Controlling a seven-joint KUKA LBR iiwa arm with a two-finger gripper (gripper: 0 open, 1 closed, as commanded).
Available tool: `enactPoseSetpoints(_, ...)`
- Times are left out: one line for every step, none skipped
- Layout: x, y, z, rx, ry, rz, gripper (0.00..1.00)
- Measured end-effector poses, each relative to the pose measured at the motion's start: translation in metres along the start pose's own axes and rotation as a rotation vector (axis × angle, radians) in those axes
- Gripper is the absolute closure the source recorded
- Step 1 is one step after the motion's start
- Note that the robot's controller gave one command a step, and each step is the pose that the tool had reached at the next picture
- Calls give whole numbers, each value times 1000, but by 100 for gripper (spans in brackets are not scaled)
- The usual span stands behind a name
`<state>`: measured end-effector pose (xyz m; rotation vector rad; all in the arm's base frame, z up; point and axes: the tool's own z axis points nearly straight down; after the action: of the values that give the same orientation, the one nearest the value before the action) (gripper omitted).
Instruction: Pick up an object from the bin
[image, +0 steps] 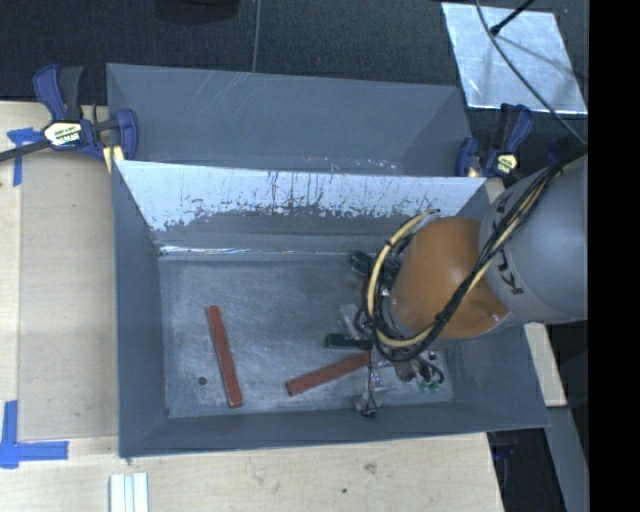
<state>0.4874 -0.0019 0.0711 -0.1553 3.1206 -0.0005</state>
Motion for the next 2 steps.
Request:
enactPoseSetpoints(-41, 1, 2, -3, 11, -336, 0)
enactPoseSetpoints(-41, 1, 2, -3, 12, -336, 100)
